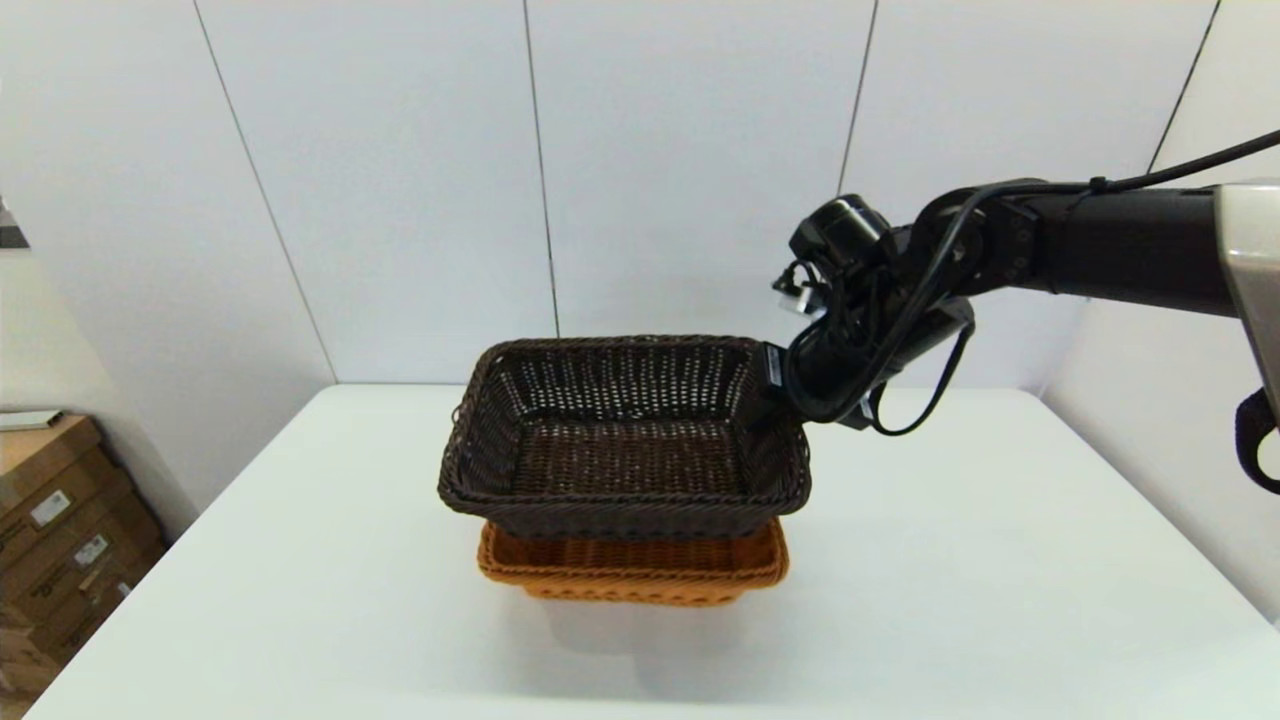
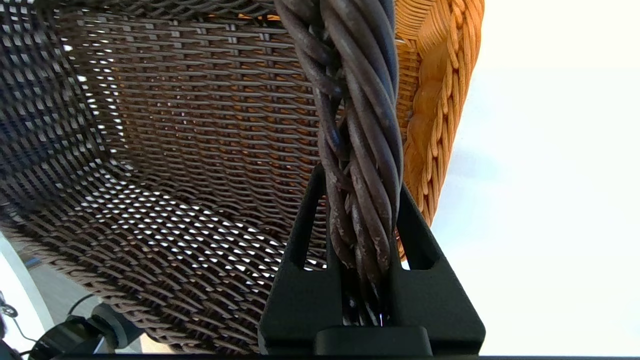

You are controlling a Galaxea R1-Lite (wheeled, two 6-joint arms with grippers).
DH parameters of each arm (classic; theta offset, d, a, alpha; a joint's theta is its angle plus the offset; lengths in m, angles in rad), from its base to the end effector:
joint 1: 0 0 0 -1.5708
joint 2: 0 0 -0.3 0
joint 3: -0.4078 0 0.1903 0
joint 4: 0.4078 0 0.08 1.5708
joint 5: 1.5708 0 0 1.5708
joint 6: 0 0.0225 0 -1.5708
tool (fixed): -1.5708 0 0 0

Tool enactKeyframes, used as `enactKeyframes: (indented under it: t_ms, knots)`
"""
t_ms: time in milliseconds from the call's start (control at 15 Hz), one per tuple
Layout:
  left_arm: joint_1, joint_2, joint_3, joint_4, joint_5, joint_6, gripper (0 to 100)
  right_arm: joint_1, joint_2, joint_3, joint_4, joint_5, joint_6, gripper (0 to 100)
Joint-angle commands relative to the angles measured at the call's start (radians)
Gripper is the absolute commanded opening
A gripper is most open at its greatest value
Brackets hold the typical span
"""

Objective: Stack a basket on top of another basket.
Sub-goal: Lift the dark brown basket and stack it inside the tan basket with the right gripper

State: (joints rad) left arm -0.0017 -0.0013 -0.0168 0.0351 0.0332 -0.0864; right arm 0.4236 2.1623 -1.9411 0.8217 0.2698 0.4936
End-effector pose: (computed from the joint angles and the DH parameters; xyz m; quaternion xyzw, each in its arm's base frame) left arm -0.0242 0.0008 0.0765 -0.0430 0.0078 0.0161 0.9989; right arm 0.3672 0.1721 0.1965 0.1621 0.5536 0.1644 0.8001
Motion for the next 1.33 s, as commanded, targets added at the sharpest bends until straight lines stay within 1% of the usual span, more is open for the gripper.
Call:
enactKeyframes:
  t_ms: [67, 800, 1133, 1267, 1333]
  knots:
    - [0.0, 0.0, 0.0, 0.0, 0.001, -0.001, 100, 0.001, 0.027, 0.002, 0.005, 0.003, 0.014, 0]
    - [0.0, 0.0, 0.0, 0.002, 0.001, -0.001, 100, 0.003, 0.08, 0.005, 0.002, 0.006, 0.013, 0]
    - [0.0, 0.0, 0.0, 0.0, 0.001, -0.001, 100, 0.0, 0.113, 0.005, -0.001, 0.014, 0.014, 0]
    - [0.0, 0.0, 0.0, 0.0, 0.001, 0.0, 100, -0.002, 0.122, 0.005, -0.003, 0.026, 0.016, 0]
    - [0.0, 0.0, 0.0, 0.0, 0.001, -0.001, 100, -0.003, 0.125, 0.005, -0.003, 0.028, 0.026, 0]
